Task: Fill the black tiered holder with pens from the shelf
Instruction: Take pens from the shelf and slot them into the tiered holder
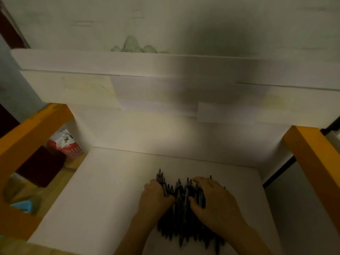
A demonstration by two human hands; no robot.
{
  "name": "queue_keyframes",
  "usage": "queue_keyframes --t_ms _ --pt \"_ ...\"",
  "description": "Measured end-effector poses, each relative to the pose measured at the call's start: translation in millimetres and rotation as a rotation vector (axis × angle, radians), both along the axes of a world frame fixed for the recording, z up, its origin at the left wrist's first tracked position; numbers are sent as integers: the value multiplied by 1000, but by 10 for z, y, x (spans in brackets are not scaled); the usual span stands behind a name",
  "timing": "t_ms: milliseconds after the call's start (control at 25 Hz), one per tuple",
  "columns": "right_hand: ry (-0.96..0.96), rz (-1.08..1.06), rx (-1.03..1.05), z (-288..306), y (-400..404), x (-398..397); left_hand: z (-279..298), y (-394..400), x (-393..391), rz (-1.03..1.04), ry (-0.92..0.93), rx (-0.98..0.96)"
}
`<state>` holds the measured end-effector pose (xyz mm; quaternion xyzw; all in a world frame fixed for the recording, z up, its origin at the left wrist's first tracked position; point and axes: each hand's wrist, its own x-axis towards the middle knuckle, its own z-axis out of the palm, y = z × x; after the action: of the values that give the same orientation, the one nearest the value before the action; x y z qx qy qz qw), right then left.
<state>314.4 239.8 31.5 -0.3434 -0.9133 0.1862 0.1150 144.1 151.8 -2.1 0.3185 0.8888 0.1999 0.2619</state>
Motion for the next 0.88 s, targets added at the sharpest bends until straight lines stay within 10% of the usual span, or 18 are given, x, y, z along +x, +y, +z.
queue_keyframes --t_ms 880 --pt "20 15 59 305 58 -179 309 22 -116 -73 148 35"
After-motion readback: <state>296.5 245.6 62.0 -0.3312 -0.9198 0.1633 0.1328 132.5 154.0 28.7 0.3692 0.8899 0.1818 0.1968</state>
